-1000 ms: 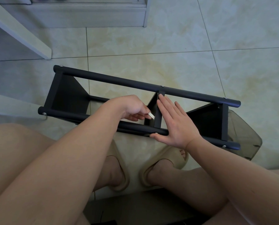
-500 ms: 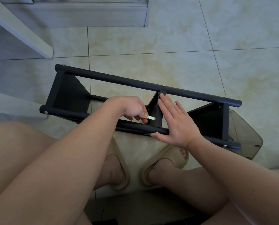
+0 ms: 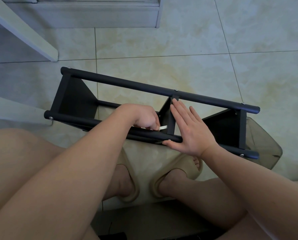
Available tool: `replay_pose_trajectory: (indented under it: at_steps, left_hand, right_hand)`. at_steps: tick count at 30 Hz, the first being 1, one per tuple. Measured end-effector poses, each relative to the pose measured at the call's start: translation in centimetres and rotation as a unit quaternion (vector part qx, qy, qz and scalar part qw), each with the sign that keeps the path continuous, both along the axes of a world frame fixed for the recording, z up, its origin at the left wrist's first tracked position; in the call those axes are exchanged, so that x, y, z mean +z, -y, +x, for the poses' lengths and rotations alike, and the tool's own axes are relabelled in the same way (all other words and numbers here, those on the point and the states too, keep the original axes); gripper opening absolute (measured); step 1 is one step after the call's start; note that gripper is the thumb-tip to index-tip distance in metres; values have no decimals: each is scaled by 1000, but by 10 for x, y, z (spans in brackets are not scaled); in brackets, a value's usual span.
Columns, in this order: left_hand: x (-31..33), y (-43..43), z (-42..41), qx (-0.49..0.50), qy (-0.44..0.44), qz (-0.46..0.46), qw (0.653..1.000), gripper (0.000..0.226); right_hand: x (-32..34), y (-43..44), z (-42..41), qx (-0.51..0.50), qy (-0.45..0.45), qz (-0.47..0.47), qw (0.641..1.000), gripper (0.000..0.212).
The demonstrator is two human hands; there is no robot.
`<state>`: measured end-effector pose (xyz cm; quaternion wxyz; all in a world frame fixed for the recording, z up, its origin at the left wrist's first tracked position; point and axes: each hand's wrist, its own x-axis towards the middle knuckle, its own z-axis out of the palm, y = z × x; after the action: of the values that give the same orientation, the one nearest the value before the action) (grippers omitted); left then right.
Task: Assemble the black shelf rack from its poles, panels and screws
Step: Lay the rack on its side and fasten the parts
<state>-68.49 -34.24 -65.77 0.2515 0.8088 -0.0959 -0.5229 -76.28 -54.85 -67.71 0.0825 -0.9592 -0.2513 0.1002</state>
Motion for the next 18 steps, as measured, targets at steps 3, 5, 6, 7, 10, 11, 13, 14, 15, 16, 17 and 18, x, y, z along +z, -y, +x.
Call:
replay_pose_trajectory:
  at_steps: [3,5,6,7,10,11,13,14,15,16,17,18]
  left_hand:
    - [4,2,2,-22,35,39,998,18]
    - [5,2,6,-25,72,76,994,27]
    - [5,1,8,-13,92,90,992,28]
    - [5,0,10,10,111,98,989,27]
    - [8,-3,22,114,174,99,973,20]
    - [10,-3,27,137,198,100,966,21]
    - [16,-3,37,162,231,95,955,21]
    - [19,-3,42,171,244,90,950,23]
    - [22,-3,47,177,255,85,947,25]
    - [25,-3,52,182,267,82,943,26]
    - [28,-3,56,185,280,81,938,26]
    - [31,-3,61,192,295,79,933,25]
  right_hand:
    - [1,1,7,6,2,-1,1000,108]
    - [1,1,13,13,2,-5,1000,108]
    - [1,0,17,17,2,-6,1000,108]
    - [1,0,22,20,3,-8,1000,108]
    - [2,0,45,36,6,-18,999,107]
    - [3,1,55,43,8,-26,999,108]
    - [5,1,79,47,7,-40,998,110]
    - [7,1,91,43,1,-46,998,111]
    - [7,0,102,36,-9,-51,998,112]
    - [8,-1,112,28,-22,-54,998,113]
    - [9,-1,121,20,-36,-56,998,115]
    - [9,0,127,11,-49,-56,997,118]
